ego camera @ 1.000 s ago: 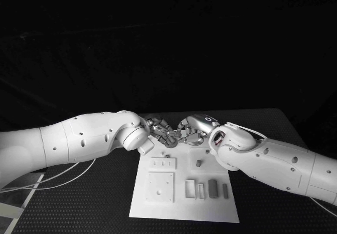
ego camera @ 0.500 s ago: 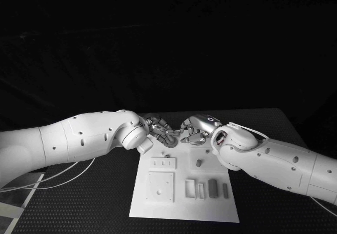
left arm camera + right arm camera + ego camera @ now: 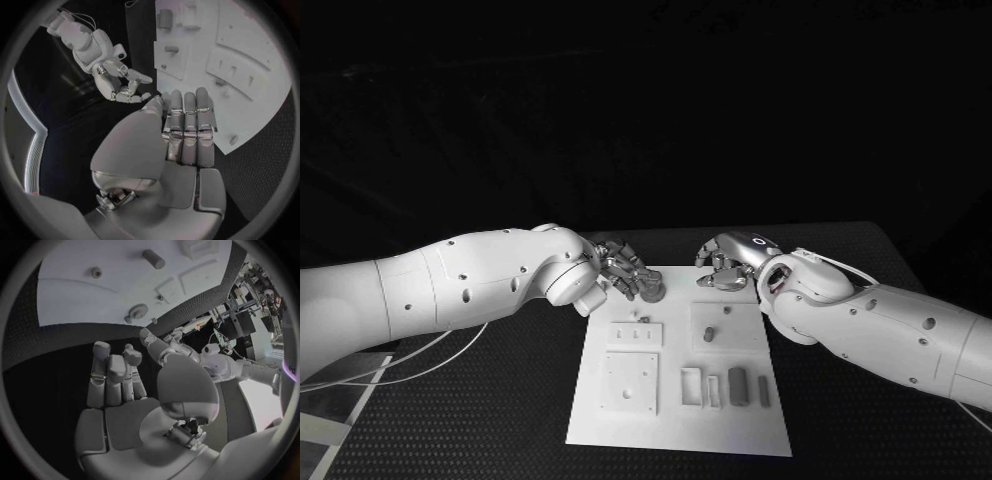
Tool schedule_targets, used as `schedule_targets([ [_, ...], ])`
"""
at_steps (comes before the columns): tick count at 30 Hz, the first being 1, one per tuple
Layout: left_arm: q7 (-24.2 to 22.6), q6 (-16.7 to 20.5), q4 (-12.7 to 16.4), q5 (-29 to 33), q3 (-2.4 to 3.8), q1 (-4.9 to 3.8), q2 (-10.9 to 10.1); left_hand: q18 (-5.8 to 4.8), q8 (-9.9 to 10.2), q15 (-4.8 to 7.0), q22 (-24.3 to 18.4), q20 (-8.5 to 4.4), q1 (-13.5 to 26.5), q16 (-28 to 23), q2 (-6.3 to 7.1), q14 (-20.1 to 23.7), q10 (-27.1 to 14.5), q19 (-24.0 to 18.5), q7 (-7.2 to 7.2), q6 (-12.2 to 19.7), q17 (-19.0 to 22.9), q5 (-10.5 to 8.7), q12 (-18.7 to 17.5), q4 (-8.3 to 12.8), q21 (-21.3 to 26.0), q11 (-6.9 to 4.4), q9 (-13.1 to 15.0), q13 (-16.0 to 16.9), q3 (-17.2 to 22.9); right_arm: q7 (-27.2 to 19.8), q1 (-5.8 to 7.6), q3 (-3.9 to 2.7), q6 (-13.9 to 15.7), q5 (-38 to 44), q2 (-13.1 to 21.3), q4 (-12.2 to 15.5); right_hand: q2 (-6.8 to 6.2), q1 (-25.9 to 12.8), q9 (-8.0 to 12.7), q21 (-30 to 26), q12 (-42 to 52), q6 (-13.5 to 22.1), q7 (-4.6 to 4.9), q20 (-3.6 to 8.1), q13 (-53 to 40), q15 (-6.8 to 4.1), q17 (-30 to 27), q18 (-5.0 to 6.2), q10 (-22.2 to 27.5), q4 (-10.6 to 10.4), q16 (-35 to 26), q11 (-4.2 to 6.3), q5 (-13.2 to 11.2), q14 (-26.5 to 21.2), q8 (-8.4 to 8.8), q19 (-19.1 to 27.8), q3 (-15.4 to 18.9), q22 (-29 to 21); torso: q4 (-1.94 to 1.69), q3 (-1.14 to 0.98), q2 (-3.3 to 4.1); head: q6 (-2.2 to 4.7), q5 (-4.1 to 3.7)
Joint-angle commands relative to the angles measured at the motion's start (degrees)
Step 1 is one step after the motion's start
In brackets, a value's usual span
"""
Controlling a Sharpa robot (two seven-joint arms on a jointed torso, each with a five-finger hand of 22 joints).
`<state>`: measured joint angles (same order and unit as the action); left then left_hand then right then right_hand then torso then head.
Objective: Assemble the parts on the task board
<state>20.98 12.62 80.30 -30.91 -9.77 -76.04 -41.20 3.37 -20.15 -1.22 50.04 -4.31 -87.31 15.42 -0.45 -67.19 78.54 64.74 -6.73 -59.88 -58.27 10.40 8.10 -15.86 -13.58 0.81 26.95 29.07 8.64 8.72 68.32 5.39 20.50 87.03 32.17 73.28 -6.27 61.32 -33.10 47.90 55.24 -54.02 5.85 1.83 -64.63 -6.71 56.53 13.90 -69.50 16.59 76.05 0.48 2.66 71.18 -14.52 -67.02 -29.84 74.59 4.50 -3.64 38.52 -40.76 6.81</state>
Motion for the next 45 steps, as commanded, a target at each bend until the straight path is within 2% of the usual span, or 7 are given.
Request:
schedule_targets([
  [1,1.80,-0.64,0.46,-4.91,-0.55,-0.04,-0.54,0.70,-1.58,0.23,1.14,-0.33,-0.33,1.25,-0.30,-0.34,0.46,0.50,2.71,-3.01,-0.59,0.88,0.94,-0.16,-0.85,-0.29,3.42,0.75,-0.65,-1.22,0.01,-0.03,1.43,-2.33,0.53,-0.26,-0.11,0.18,-0.02,-0.31,-0.36,-0.25,0.50,-0.08,0.06,0.38,-0.05,1.10,0.33,0.01,-0.21,-0.32,0.10,0.04,0.28,-0.13,-0.39,-0.06,0.05,-0.09,-0.03,-0.22,0.25],
  [10,2.98,1.00,1.40,-7.61,-3.97,-0.02,-1.81,1.06,-5.41,2.56,8.57,-2.55,2.08,10.04,0.36,-1.77,1.48,2.89,4.52,-4.88,-4.25,4.90,9.22,-0.43,-6.53,-2.59,9.52,7.37,-0.61,-2.13,0.25,-0.80,1.55,-5.82,2.13,-1.03,0.04,0.41,-0.06,-0.34,-0.35,-0.28,0.50,-0.08,0.07,0.37,-0.05,1.10,0.33,0.04,-0.23,-0.31,0.10,0.05,0.26,-0.13,-0.58,-0.05,0.03,-0.05,0.02,-0.61,0.42],
  [18,3.63,1.00,1.31,-9.38,-3.97,1.36,-1.55,1.47,-8.52,5.28,19.87,-5.19,3.86,24.42,0.01,-0.44,-3.43,3.61,5.57,-3.67,-6.57,5.74,26.49,-0.10,-14.06,-5.23,18.65,21.16,1.25,-2.40,0.52,-1.40,1.35,-6.85,2.74,-1.45,0.11,0.52,-0.10,-0.37,-0.35,-0.34,0.49,-0.09,0.07,0.37,-0.05,1.10,0.35,0.07,-0.25,-0.31,0.10,0.03,0.22,-0.10,-0.66,-0.04,0.08,-0.01,0.07,-1.09,0.31],
  [31,7.39,-1.36,0.81,-14.05,-3.95,2.12,-0.17,1.66,-8.53,8.15,26.23,-7.68,6.70,37.45,0.05,-0.58,-3.79,6.53,7.06,-4.91,-4.55,10.06,39.53,2.86,-19.09,-7.21,25.80,25.91,2.72,-2.57,0.67,-1.70,0.85,-8.15,2.82,-1.53,0.17,0.57,-0.13,-0.38,-0.35,-0.39,0.49,-0.10,0.08,0.37,-0.05,1.10,0.36,0.07,-0.26,-0.31,0.10,0.02,0.19,-0.08,-0.70,-0.04,0.10,-0.08,0.08,-2.53,-0.05],
  [37,9.44,-3.61,0.62,-16.90,-3.94,2.67,0.54,1.32,-6.66,10.05,26.30,-9.37,11.78,44.60,-0.46,-0.55,-4.60,7.81,7.45,-5.58,-3.82,11.08,47.02,9.04,-23.12,-7.79,28.64,28.87,5.62,-2.56,0.88,-1.83,0.45,-8.71,2.83,-1.85,0.18,0.57,-0.14,-0.40,-0.35,-0.39,0.49,-0.12,0.08,0.38,-0.05,1.10,0.37,0.07,-0.27,-0.31,0.10,0.01,0.19,-0.06,-0.71,-0.03,0.11,-0.03,0.09,-2.99,-0.22],
  [42,10.42,-5.67,0.62,-19.01,-3.93,2.79,0.60,0.53,-5.08,11.63,26.01,-10.88,29.97,50.75,-1.84,-0.48,-4.89,9.08,8.09,-7.31,-1.77,13.14,50.66,25.04,-27.49,-7.96,34.14,26.72,17.58,-2.58,1.03,-1.86,0.20,-8.75,2.88,-1.85,0.21,0.59,-0.14,-0.40,-0.36,-0.38,0.50,-0.12,0.08,0.38,-0.04,1.10,0.37,0.07,-0.28,-0.31,0.10,0.00,0.19,-0.04,-0.72,-0.03,0.12,-0.10,0.09,-3.31,-0.28],
  [45,10.66,-5.74,0.42,-19.28,-3.93,2.81,0.63,0.49,-4.30,11.83,25.95,-11.12,33.03,51.42,-2.20,-0.61,-4.82,9.73,7.89,-7.49,-1.14,13.21,51.06,27.52,-27.70,-8.16,34.73,26.12,20.11,-2.58,1.05,-1.87,0.11,-8.99,3.08,-1.80,0.22,0.60,-0.14,-0.41,-0.36,-0.38,0.50,-0.13,0.08,0.38,-0.04,1.10,0.38,0.07,-0.28,-0.32,0.10,0.00,0.19,-0.04,-0.73,-0.03,0.06,-0.05,0.07,-3.49,-0.38],
])
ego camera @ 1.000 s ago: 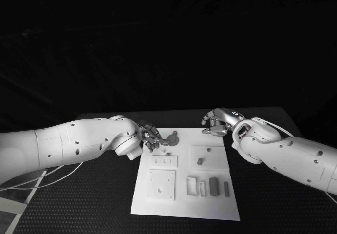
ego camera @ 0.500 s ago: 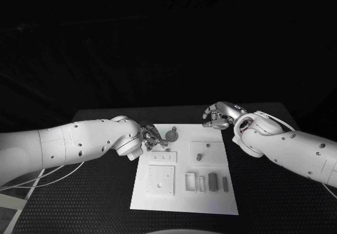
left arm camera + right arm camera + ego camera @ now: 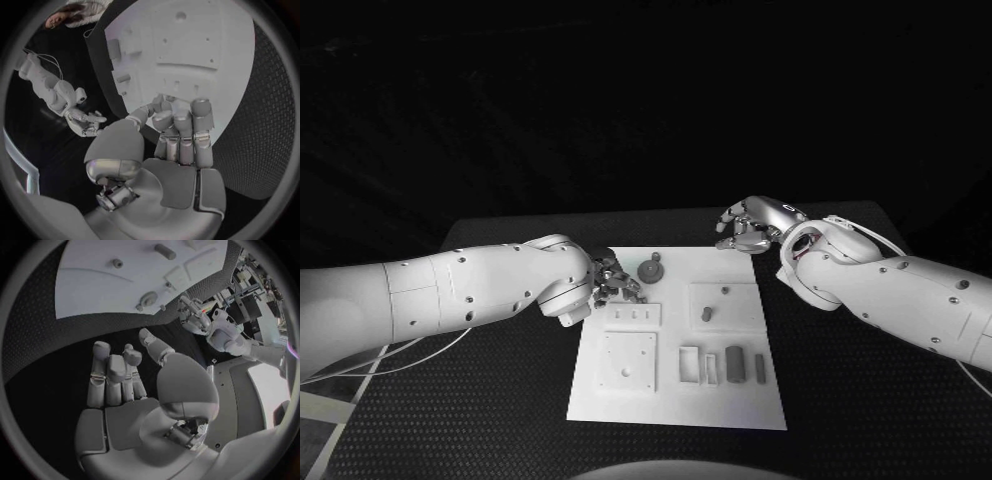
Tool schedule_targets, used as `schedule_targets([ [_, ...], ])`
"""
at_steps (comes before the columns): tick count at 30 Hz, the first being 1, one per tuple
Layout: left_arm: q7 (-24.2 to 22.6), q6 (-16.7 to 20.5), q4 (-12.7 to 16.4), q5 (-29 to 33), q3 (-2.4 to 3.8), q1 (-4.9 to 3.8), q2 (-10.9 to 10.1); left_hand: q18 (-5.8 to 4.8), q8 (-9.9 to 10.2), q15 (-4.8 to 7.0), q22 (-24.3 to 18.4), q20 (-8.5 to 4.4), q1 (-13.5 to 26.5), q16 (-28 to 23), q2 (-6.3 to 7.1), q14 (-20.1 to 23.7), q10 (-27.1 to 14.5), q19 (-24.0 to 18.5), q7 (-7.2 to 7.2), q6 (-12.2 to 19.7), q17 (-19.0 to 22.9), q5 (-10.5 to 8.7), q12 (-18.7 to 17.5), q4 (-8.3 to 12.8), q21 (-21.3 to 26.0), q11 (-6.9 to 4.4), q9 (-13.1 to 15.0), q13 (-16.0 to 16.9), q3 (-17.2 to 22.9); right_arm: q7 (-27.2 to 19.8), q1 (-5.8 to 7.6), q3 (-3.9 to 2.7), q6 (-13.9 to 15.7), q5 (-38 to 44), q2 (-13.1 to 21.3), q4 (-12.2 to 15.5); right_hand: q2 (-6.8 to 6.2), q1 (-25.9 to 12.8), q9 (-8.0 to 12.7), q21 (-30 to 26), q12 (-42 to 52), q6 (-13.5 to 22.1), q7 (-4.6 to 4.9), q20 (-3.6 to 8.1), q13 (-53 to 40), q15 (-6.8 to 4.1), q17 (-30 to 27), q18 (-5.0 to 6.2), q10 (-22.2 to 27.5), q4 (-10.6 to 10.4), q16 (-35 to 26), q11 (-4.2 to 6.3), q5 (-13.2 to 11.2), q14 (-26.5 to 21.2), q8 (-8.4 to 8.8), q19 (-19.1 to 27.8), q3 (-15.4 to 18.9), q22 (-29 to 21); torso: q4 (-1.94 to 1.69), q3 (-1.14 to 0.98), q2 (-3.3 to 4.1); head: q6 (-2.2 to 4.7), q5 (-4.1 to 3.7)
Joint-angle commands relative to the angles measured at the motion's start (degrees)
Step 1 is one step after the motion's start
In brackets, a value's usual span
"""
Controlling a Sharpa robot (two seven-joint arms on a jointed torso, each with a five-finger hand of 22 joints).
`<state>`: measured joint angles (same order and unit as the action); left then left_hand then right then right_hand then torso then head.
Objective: Assemble the parts on the task board
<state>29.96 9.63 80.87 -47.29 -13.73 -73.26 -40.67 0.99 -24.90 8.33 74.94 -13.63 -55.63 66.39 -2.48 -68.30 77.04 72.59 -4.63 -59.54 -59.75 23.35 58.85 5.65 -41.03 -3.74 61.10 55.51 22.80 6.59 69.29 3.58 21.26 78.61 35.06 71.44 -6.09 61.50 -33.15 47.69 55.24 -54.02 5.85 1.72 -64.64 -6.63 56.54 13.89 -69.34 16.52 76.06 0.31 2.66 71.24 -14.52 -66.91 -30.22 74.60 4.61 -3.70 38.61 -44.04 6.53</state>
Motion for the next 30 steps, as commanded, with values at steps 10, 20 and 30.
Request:
schedule_targets([
  [10,1.54,-2.63,-1.00,-3.38,0.04,0.64,0.91,2.85,1.32,2.56,1.08,-2.01,3.67,1.41,-0.44,0.33,-3.24,2.57,5.82,-8.29,0.77,0.71,0.69,7.84,-0.58,-3.63,0.98,-0.96,7.84,-0.43,0.19,-0.10,-0.90,-0.57,0.37,0.21,0.16,0.44,-0.11,-0.21,-0.36,-0.39,0.51,-0.03,0.09,0.31,-0.05,1.11,0.23,0.12,-0.29,-0.16,0.10,-0.08,0.19,-0.13,-0.38,-0.03,-0.06,0.09,0.01,-0.63,-0.35],
  [20,-0.47,0.61,-0.48,-10.70,0.04,1.33,0.83,2.74,2.82,2.46,0.94,-1.98,4.30,1.37,-0.19,0.88,-3.70,2.30,5.44,-7.97,1.42,-0.70,0.41,8.29,-0.25,-3.26,0.42,-1.67,9.12,-0.40,0.19,-0.11,-1.21,-0.60,0.61,0.26,0.34,0.20,-0.15,-0.22,-0.35,-0.41,0.53,-0.10,0.09,0.33,-0.04,1.11,0.25,0.03,-0.30,-0.18,0.09,-0.09,0.18,-0.11,-0.33,0.00,-0.10,0.11,-0.06,-0.88,-0.63],
  [30,-1.63,3.79,0.05,-18.01,0.04,2.46,1.17,2.70,3.84,2.40,0.85,-2.00,3.94,1.35,0.50,0.91,-3.77,2.39,5.27,-8.21,1.93,-1.05,0.18,8.43,-0.03,-3.11,-0.39,-2.21,9.82,-0.42,0.19,-0.11,-1.45,-0.69,0.64,0.23,0.48,-0.03,-0.17,-0.23,-0.34,-0.40,0.55,-0.14,0.10,0.35,-0.02,1.11,0.26,0.00,-0.31,-0.19,0.09,-0.10,0.19,-0.10,-0.29,0.02,-0.12,0.14,-0.09,-0.98,-0.77],
])
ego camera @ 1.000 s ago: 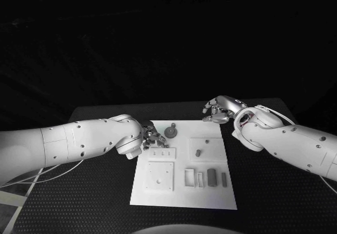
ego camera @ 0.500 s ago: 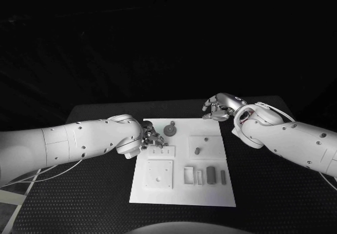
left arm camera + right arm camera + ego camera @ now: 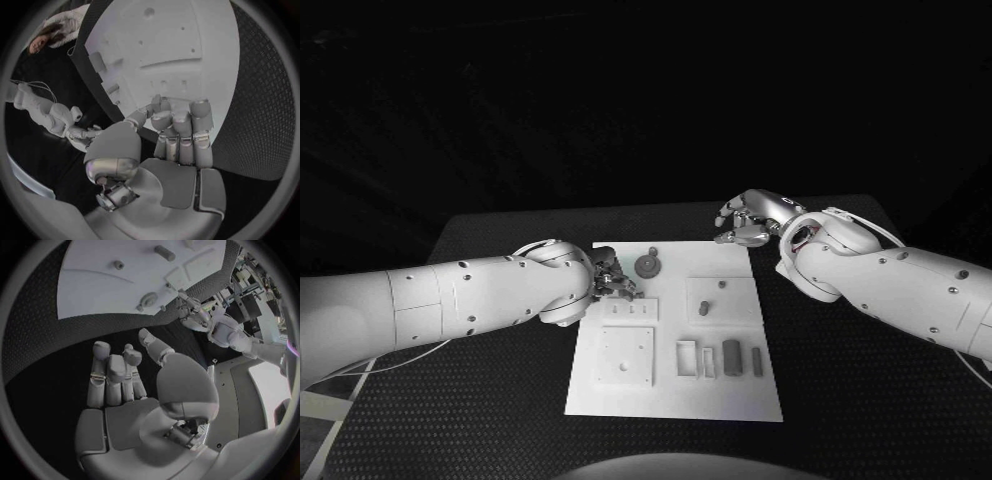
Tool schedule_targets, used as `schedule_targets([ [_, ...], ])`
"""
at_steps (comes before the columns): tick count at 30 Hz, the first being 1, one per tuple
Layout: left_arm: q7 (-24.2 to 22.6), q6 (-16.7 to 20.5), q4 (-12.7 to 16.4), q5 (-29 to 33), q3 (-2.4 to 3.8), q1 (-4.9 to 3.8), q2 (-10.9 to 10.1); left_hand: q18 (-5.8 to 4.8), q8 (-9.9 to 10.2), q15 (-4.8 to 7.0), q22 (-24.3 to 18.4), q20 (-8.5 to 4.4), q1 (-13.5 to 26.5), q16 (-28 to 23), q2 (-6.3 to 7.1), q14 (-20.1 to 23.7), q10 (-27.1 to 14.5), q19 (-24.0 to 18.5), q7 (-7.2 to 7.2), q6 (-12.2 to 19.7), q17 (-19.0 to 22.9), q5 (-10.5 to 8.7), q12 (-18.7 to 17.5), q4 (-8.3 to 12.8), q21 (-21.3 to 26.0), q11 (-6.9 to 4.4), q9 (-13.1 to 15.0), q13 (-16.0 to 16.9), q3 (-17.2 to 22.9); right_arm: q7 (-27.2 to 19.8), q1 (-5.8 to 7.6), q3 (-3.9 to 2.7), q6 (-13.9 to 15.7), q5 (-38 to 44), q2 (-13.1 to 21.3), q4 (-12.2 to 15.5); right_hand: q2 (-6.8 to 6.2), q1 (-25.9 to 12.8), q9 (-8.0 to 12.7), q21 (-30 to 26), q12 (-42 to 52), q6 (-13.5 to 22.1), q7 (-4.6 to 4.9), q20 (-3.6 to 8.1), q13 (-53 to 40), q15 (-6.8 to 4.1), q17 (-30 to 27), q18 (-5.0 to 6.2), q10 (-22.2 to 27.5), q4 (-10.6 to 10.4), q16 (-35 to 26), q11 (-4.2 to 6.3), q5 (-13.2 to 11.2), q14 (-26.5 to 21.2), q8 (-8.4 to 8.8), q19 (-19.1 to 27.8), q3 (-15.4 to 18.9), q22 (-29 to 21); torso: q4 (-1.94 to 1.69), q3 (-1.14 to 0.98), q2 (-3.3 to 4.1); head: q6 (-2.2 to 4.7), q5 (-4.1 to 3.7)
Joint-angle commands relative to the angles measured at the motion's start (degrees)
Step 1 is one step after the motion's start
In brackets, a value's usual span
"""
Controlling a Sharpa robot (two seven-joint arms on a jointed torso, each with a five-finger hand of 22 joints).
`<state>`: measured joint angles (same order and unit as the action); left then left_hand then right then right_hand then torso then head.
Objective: Assemble the parts on the task board
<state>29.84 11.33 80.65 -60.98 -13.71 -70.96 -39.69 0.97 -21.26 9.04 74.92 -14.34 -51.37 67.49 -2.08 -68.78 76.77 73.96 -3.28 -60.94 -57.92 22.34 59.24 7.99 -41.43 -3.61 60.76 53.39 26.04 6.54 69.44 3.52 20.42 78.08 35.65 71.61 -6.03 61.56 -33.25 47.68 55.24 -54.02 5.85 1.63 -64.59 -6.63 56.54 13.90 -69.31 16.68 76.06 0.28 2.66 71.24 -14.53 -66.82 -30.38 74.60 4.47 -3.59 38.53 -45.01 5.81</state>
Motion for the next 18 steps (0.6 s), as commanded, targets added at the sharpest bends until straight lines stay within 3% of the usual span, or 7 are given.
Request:
schedule_targets([
  [1,-1.49,2.21,0.29,-4.67,0.02,0.28,0.22,2.71,0.23,1.70,0.87,-1.28,-0.32,0.26,0.12,1.39,-3.50,1.03,3.93,-6.83,0.11,-0.05,-0.21,6.09,0.37,-3.24,-0.08,-0.10,6.60,-0.38,0.03,-0.05,-0.63,-0.16,0.04,0.06,0.43,-0.11,-0.08,-0.23,-0.34,-0.40,0.55,-0.06,0.05,0.34,-0.03,1.10,0.23,-0.16,-0.31,-0.16,0.09,-0.10,0.19,-0.19,-0.13,0.02,0.02,0.02,-0.01,-0.01,-0.04],
  [12,-1.29,2.72,0.17,-4.90,0.03,1.18,0.42,2.71,0.27,1.70,0.87,-1.28,-0.34,0.26,0.14,1.38,-3.48,1.05,3.93,-6.86,0.14,-0.05,-0.22,6.08,0.37,-3.24,-0.12,-0.12,6.62,-0.43,0.03,-0.05,-0.82,-0.24,0.07,0.08,0.52,-0.23,-0.10,-0.24,-0.33,-0.38,0.55,-0.07,0.05,0.35,-0.02,1.10,0.24,-0.15,-0.31,-0.17,0.10,-0.10,0.20,-0.19,-0.13,0.04,0.03,-0.02,-0.04,-0.14,-0.04],
  [18,-1.10,1.23,0.26,-3.29,0.03,1.33,0.47,2.71,0.30,1.70,0.87,-1.28,-0.32,0.27,0.13,1.36,-3.46,1.08,3.93,-6.90,0.16,-0.06,-0.21,6.06,0.37,-3.25,-0.15,-0.14,6.62,-0.41,0.03,-0.05,-0.95,-0.24,0.04,0.06,0.55,-0.26,-0.12,-0.24,-0.33,-0.37,0.55,-0.08,0.05,0.35,-0.01,1.10,0.24,-0.11,-0.31,-0.17,0.10,-0.10,0.21,-0.18,-0.14,0.05,0.06,-0.04,-0.04,-0.31,0.03],
])
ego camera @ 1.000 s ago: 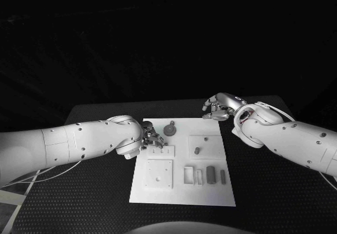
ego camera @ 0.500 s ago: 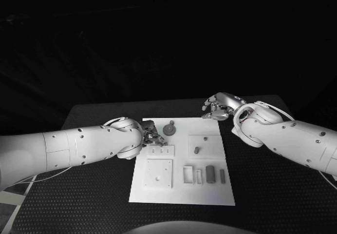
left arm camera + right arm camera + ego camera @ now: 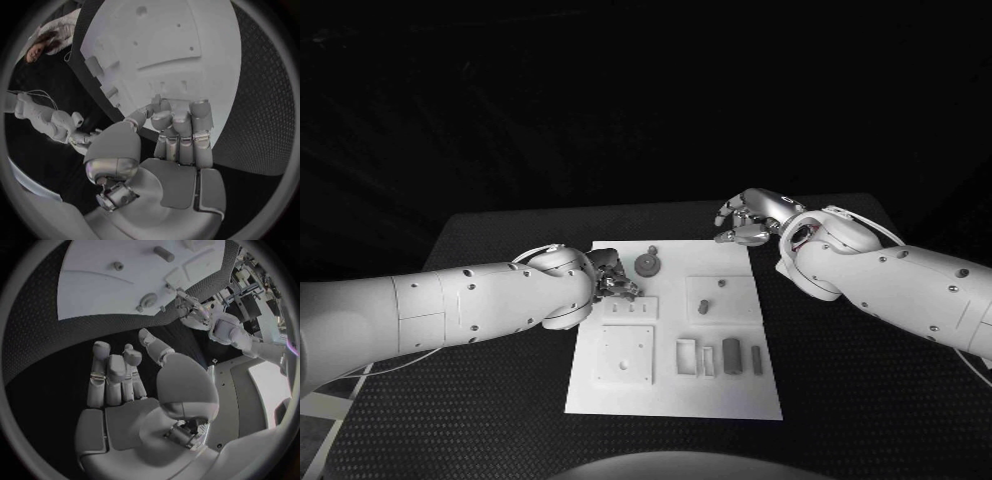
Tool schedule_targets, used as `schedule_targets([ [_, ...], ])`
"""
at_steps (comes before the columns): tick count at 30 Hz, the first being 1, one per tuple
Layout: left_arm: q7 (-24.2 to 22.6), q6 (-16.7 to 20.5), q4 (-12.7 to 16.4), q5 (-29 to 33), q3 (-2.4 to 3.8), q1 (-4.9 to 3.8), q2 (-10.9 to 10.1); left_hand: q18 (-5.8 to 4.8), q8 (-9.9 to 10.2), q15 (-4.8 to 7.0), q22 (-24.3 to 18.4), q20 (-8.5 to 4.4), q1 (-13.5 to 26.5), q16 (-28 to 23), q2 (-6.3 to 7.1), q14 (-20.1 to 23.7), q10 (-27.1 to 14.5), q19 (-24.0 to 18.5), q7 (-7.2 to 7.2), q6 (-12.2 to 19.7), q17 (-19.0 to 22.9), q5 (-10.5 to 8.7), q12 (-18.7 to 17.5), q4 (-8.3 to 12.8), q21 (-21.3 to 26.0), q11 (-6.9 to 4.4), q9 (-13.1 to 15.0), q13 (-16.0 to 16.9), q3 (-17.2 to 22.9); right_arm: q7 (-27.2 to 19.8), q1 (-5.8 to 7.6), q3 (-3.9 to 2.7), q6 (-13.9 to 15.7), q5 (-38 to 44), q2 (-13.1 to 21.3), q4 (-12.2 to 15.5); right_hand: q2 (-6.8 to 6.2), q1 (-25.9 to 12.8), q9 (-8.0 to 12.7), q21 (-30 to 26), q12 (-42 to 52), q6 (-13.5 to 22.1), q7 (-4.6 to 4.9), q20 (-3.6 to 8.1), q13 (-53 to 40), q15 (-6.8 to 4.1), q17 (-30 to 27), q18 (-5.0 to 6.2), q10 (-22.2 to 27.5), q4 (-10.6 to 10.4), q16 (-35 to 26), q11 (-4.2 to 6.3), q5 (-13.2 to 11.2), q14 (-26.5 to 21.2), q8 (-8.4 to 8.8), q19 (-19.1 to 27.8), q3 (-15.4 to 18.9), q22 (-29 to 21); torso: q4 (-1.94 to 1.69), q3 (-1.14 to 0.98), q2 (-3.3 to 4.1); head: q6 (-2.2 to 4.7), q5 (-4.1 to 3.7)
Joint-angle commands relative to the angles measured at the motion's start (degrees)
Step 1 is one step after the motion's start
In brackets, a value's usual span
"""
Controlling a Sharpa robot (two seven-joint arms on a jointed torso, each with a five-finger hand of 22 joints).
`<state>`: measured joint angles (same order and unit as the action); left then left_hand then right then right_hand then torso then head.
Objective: Assemble the parts on the task board
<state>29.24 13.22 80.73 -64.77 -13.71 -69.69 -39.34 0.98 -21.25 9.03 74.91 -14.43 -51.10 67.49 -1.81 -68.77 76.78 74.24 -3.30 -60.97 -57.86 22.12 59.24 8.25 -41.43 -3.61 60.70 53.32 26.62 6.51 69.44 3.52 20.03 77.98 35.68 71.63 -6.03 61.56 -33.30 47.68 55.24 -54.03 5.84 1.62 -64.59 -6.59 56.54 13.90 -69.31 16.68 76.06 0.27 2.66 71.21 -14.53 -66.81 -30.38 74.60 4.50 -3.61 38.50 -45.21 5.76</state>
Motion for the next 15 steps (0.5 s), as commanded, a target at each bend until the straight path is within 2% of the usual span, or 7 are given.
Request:
schedule_targets([
  [1,-0.46,-0.83,0.20,0.91,0.03,0.05,0.11,2.71,0.29,1.71,0.88,-1.19,-0.59,0.27,-0.14,1.34,-3.46,0.80,3.94,-6.88,0.10,0.16,-0.21,5.79,0.37,-3.24,-0.09,-0.08,6.04,-0.37,0.03,-0.04,-0.58,-0.15,0.00,0.03,0.55,-0.26,-0.07,-0.24,-0.32,-0.37,0.55,-0.07,0.06,0.31,0.00,1.10,0.24,-0.11,-0.31,-0.16,0.10,-0.07,0.21,-0.18,-0.14,0.05,0.02,-0.02,0.00,-0.10,0.08],
  [15,-0.25,-0.81,-0.25,0.90,0.03,0.70,0.41,2.69,0.49,1.73,0.87,-1.20,-0.57,0.33,-0.20,1.26,-3.36,0.91,3.96,-7.09,0.22,0.15,-0.21,5.71,0.39,-3.25,-0.30,-0.21,6.10,-0.35,0.03,-0.04,-0.76,-0.16,-0.06,0.05,0.59,-0.28,-0.08,-0.24,-0.31,-0.36,0.55,-0.07,0.06,0.31,0.01,1.10,0.24,-0.09,-0.30,-0.16,0.10,-0.07,0.22,-0.18,-0.15,0.07,0.03,0.01,0.07,-0.23,0.01],
])
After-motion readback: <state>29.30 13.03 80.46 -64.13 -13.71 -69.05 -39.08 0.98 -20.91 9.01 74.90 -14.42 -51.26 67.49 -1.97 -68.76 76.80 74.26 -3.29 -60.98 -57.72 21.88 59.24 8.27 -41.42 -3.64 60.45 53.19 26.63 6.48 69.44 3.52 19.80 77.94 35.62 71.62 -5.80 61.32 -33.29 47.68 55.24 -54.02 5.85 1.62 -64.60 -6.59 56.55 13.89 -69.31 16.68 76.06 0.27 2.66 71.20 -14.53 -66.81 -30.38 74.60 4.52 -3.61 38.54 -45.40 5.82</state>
